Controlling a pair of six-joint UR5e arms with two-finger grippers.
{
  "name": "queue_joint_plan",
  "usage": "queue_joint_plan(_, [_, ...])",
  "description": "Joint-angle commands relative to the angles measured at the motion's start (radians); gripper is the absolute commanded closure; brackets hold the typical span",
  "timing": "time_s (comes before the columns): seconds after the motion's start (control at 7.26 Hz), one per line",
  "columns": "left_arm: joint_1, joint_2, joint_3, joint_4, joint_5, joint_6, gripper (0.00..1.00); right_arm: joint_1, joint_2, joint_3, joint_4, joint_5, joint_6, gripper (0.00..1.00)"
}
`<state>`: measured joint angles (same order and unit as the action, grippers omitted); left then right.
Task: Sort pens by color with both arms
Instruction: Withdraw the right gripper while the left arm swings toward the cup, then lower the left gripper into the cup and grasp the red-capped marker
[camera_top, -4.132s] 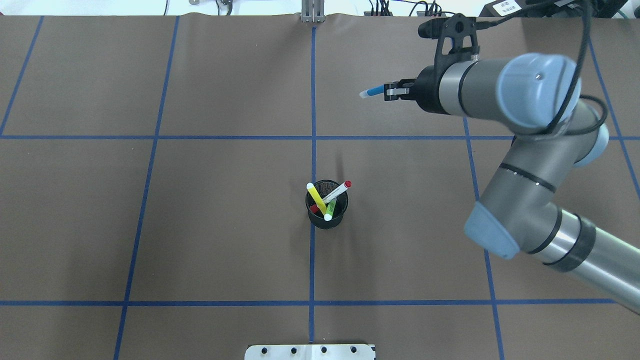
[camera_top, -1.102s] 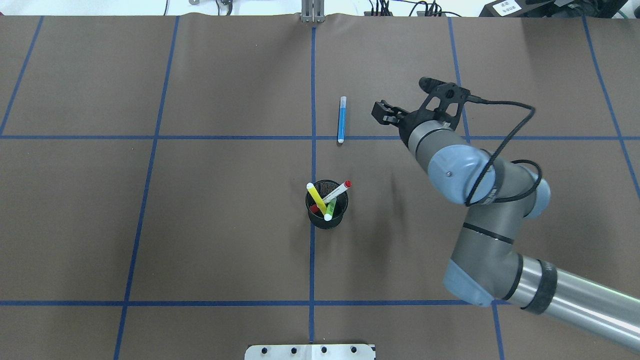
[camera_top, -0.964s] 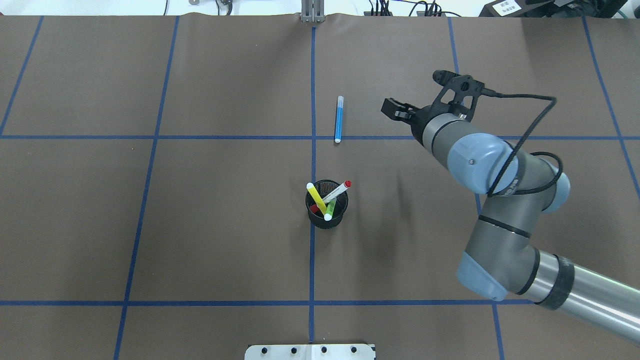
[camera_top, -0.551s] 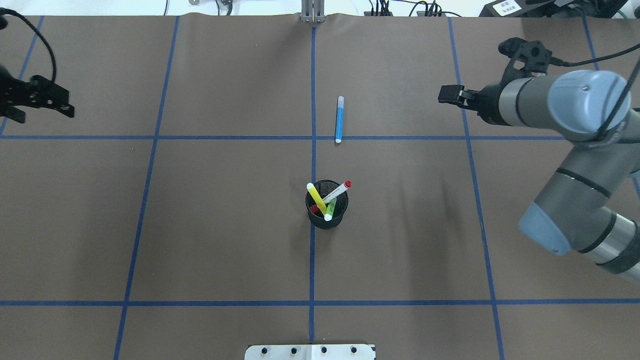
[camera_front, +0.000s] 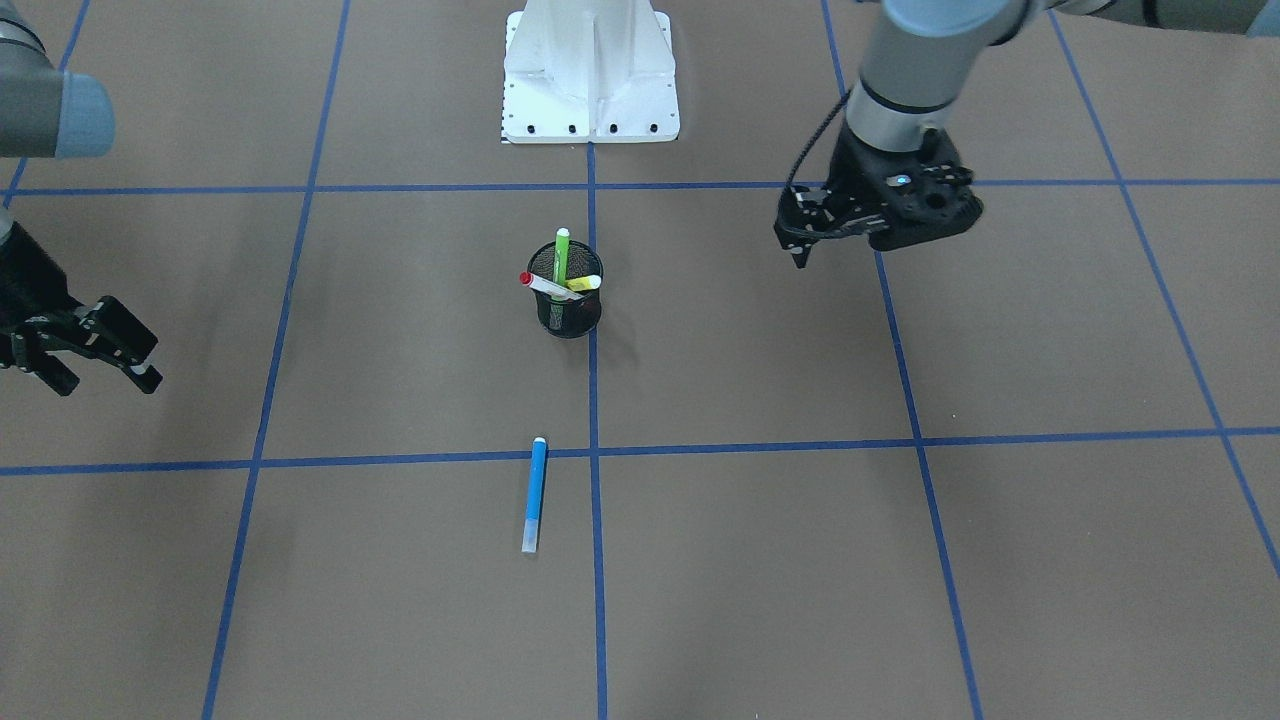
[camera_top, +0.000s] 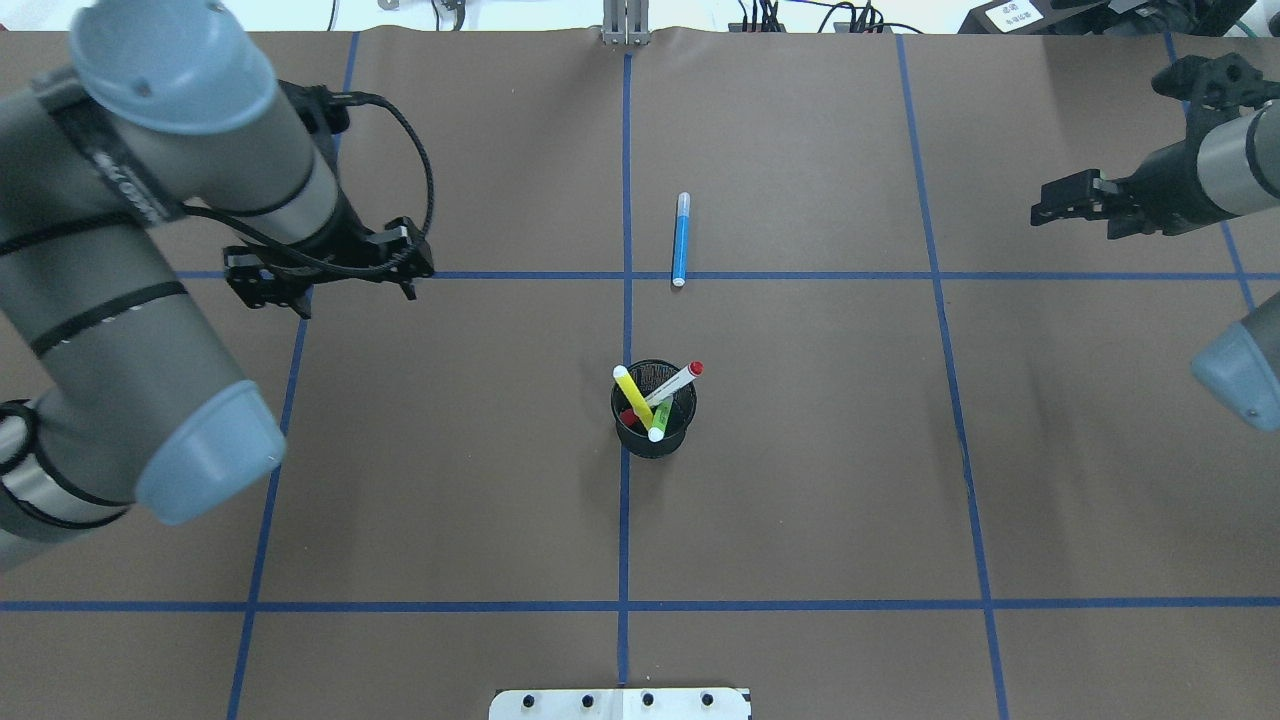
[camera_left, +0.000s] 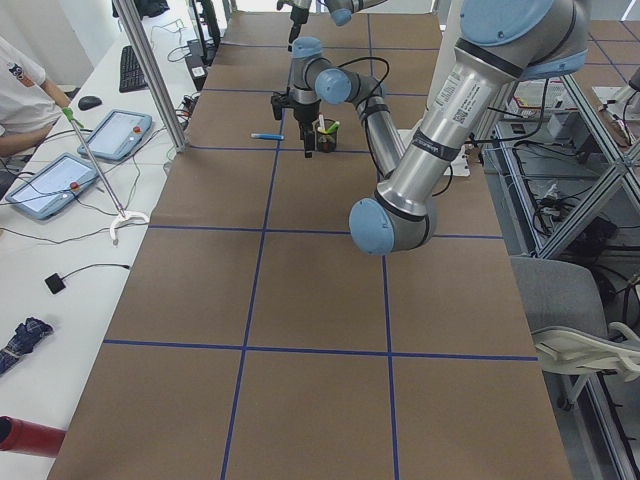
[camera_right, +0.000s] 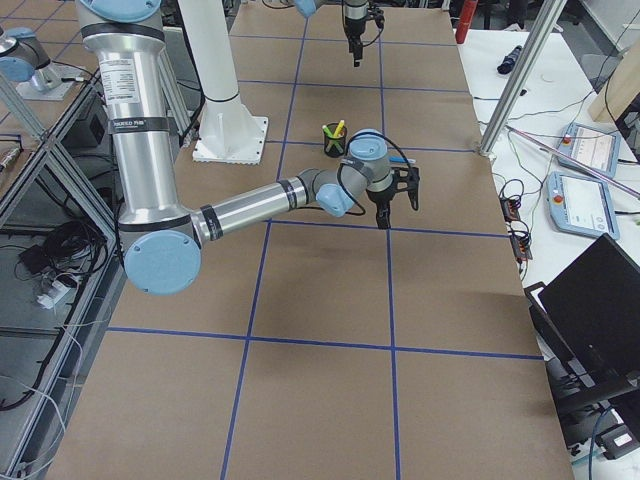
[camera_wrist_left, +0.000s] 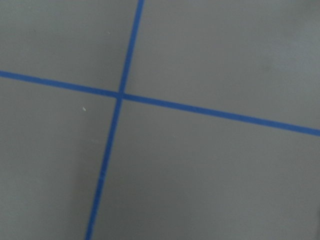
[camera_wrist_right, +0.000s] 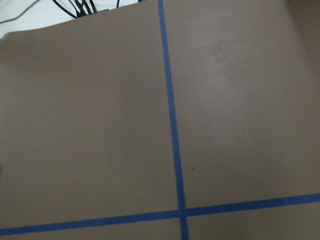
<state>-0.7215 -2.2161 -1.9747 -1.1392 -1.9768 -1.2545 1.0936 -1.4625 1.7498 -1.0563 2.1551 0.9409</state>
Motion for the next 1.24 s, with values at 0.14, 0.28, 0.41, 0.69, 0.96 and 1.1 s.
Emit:
queue_joint_plan(0.14, [0.137,-0.461,0.426,0.125,0.111,-0.161,0.03,0.078,-0.045,-0.050,-0.004,0.118,-0.126,0.02])
queue_joint_plan(0.28, [0.140,-0.591,0.623,0.119,0.111,-0.160,0.05,0.078,-0.059,-0.050,-0.004,0.117,-0.151,0.02])
queue_joint_plan(0.41, [0.164,-0.658,0.742,0.092,0.110,-0.148,0.06,0.080,-0.059,-0.058,-0.002,0.117,-0.160,0.02])
queue_joint_plan(0.69, [0.197,-0.649,0.787,0.064,0.111,-0.082,0.07,0.078,-0.059,-0.072,-0.002,0.117,-0.162,0.02])
queue_joint_plan(0.96, [0.220,-0.666,0.864,0.010,0.104,-0.082,0.09,0.078,-0.059,-0.085,0.001,0.118,-0.162,0.02])
queue_joint_plan(1.1, [0.229,-0.672,0.867,0.010,0.102,-0.085,0.11,0.078,-0.059,-0.085,0.002,0.117,-0.162,0.02])
